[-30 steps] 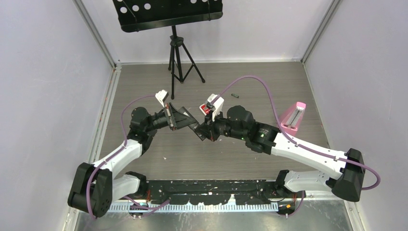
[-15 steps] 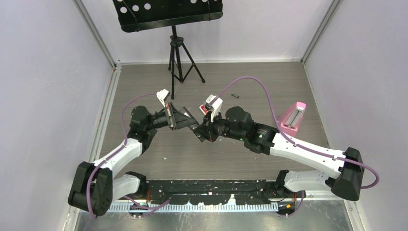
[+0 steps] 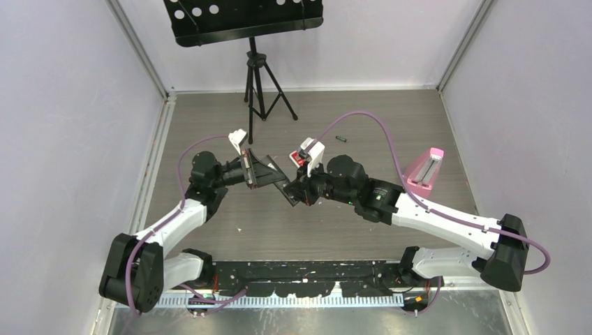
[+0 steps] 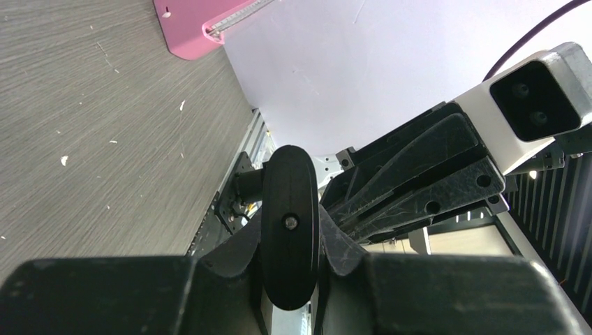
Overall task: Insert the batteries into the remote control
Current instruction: Load the battery into the remote control.
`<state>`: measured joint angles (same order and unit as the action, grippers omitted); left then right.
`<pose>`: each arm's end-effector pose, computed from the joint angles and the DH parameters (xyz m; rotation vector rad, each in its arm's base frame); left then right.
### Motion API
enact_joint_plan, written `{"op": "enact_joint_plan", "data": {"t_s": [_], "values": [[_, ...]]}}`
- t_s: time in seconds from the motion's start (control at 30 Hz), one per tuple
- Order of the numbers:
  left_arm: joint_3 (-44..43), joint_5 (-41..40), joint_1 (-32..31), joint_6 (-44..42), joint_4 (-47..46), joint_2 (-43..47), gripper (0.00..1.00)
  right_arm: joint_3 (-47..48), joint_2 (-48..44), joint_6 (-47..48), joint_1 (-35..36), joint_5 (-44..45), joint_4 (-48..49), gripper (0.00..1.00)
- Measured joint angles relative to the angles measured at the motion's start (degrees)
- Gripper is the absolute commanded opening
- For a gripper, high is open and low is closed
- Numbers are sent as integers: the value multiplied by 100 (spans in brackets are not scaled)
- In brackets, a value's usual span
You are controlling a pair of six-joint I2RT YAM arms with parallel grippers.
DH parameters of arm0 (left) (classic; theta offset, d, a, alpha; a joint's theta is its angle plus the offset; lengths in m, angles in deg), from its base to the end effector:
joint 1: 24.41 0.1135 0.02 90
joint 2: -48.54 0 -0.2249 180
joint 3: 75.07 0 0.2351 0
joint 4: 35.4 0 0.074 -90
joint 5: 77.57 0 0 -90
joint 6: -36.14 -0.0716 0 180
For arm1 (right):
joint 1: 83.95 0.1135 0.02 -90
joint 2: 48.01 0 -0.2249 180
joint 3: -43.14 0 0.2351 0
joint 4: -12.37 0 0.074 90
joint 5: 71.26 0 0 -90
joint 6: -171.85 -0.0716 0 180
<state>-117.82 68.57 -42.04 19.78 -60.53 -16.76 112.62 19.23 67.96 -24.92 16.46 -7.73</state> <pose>0.2268 -0.1345 0.2328 0.0389 1.9372 -1.8964 0.1552 0.2642 0.2854 -0.7887 1.8226 0.8914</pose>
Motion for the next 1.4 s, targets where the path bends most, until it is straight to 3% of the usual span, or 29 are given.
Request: {"op": "enact_joint_plan", "data": {"t_s": [0.27, 0.6, 0.83, 0.97, 1.13, 1.4], "values": [[-44, -20, 0, -22, 142, 20, 0, 0, 2, 0, -28, -308, -103, 22], [-55, -151, 0, -66, 343, 120, 0, 0, -83, -125, -26, -275, -310, 36], [-74, -321, 0, -175, 422, 127, 0, 9, -310, -492, -31, -116, -518, 64], [-74, -350, 0, -219, 463, 146, 0, 17, -518, -767, -122, 26, -688, 73], [-74, -525, 0, -219, 463, 195, 0, 168, -752, -1613, -260, 535, -957, 89], [-72, -1158, 0, -205, 426, 675, 0, -114, -1060, -4194, -356, 1508, -1126, 90]]}}
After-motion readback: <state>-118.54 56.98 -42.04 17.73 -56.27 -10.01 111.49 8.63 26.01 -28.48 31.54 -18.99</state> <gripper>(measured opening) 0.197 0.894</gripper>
